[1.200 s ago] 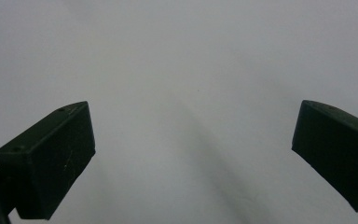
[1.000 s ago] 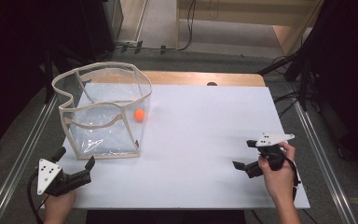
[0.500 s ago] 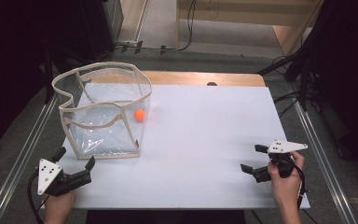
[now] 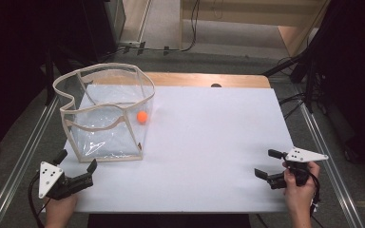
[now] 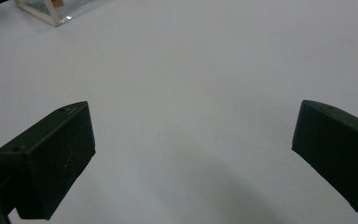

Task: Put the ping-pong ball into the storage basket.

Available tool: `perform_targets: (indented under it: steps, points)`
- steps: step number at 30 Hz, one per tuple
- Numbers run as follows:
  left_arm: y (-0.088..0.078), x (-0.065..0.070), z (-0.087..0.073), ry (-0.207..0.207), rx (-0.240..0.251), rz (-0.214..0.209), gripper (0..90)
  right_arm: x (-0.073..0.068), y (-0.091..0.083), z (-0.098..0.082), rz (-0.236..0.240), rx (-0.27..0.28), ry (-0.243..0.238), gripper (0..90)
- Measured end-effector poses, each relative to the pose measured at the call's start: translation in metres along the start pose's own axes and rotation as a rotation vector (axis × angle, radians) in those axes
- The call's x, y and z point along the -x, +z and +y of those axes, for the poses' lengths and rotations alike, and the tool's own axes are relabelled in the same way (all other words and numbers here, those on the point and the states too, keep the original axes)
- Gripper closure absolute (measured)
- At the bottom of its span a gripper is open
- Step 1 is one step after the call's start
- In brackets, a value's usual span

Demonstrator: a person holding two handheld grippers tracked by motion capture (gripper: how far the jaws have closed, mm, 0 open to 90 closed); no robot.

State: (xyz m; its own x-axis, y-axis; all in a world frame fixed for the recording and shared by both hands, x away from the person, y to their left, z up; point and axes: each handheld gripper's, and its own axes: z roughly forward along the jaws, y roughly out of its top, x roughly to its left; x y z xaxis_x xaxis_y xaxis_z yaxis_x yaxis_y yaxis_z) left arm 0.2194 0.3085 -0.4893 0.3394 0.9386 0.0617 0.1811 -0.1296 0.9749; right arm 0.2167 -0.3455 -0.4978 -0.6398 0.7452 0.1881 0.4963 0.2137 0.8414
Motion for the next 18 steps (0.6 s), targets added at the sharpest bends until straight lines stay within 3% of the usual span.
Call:
perform_targets:
  steps: [10, 18]
  points:
    - [0.0, 0.0, 0.0, 0.0, -0.001, 0.0, 0.0, 0.008, -0.01, -0.013, -0.003, 0.089, 0.024, 0.0]
    - [0.0, 0.0, 0.0, 0.0, 0.0, 0.001, 0.0, 0.008, -0.009, -0.014, -0.002, 0.089, 0.02, 0.0]
